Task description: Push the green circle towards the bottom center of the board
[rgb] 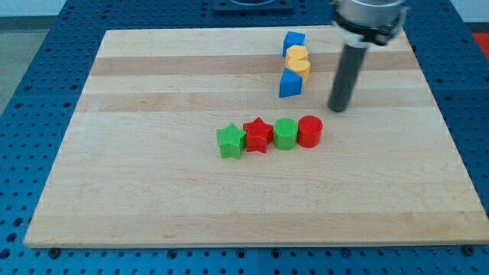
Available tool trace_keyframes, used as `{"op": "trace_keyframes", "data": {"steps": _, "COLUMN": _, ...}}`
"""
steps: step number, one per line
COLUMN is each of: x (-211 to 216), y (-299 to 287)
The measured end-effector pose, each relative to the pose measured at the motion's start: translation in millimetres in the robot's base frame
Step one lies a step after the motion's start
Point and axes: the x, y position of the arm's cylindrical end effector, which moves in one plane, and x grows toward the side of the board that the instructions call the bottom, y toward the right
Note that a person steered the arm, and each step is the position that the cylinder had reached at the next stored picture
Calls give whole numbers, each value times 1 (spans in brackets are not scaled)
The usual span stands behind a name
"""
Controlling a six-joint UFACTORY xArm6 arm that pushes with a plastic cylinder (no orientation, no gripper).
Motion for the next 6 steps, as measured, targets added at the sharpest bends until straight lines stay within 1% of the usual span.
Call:
{"op": "trace_keyframes", "data": {"steps": 1, "x": 1, "y": -53}}
{"op": "trace_keyframes", "data": {"steps": 2, "x": 7, "y": -63}}
{"op": "trace_keyframes", "data": {"steps": 3, "x": 18, "y": -53}}
{"op": "trace_keyframes", "data": {"steps": 4, "x": 35, "y": -57}}
{"op": "trace_keyframes", "data": {"steps": 6, "x": 77, "y": -57}}
